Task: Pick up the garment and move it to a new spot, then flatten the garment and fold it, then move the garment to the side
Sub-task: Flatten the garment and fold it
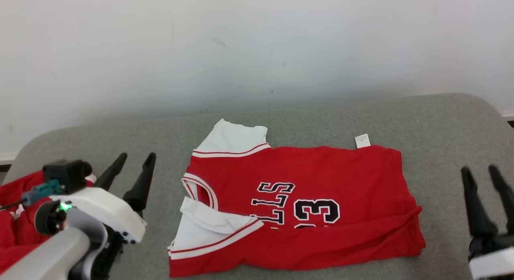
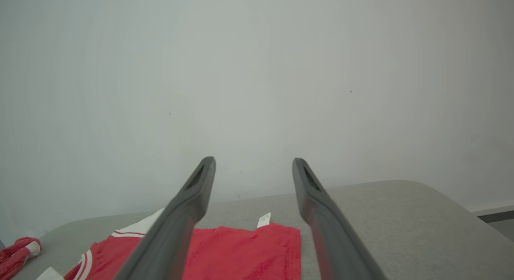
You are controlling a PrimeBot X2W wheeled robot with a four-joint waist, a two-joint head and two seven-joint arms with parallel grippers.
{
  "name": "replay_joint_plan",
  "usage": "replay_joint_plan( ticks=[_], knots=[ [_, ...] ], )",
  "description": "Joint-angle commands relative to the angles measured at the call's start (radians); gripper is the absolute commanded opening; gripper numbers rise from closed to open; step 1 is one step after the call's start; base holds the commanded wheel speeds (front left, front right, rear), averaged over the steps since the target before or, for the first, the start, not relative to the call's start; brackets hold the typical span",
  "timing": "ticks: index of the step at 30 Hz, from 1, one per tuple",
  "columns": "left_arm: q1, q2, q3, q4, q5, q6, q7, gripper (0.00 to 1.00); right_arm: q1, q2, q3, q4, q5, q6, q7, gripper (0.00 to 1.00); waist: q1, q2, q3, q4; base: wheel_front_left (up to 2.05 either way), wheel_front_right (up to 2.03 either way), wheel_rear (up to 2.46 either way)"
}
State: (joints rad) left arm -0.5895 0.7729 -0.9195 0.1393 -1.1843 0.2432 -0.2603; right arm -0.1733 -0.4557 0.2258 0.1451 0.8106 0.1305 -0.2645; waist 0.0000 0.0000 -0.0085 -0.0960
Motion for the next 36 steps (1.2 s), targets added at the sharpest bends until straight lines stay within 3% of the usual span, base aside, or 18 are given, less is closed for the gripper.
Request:
replay_joint_plan(
  ticks=[1, 4, 8, 17, 23, 36],
  knots=[
    [0.031, -0.014, 0.036, -0.016, 0.032, 0.013, -0.004, 1.00, 0.031, 0.013, -0.015, -0.011, -0.023, 0.000, 0.001, 1.00, 0.0000, 0.0000, 0.002, 0.001, 0.00, 0.00, 0.00],
    [0.152, -0.060, 0.154, -0.070, 0.134, 0.056, -0.004, 1.00, 0.122, 0.074, -0.055, -0.013, -0.096, 0.000, 0.001, 1.00, 0.0000, 0.0000, 0.007, -0.002, 0.00, 0.00, 0.00],
    [0.317, -0.134, 0.288, -0.102, 0.253, 0.063, -0.004, 1.00, 0.178, 0.143, -0.099, 0.013, -0.146, 0.000, 0.011, 1.00, 0.0000, 0.0000, 0.014, -0.008, 0.00, 0.00, 0.00],
    [0.465, -0.237, 0.360, -0.067, 0.390, 0.024, -0.004, 1.00, 0.177, 0.205, -0.121, 0.068, -0.215, 0.000, 0.051, 1.00, 0.0000, 0.0000, 0.023, -0.002, 0.00, 0.00, 0.00],
    [0.461, -0.250, 0.340, 0.013, 0.404, -0.006, 0.013, 1.00, 0.114, 0.206, -0.102, 0.164, -0.247, 0.000, 0.109, 1.00, 0.0000, 0.0000, 0.045, -0.009, 0.00, 0.00, 0.00],
    [0.347, -0.317, 0.239, 0.260, 0.381, -0.099, 0.170, 1.00, -0.064, 0.207, 0.042, 0.474, -0.203, 0.000, 0.209, 1.00, 0.0000, 0.0000, 0.088, 0.008, 0.00, 0.00, 0.00]
  ],
)
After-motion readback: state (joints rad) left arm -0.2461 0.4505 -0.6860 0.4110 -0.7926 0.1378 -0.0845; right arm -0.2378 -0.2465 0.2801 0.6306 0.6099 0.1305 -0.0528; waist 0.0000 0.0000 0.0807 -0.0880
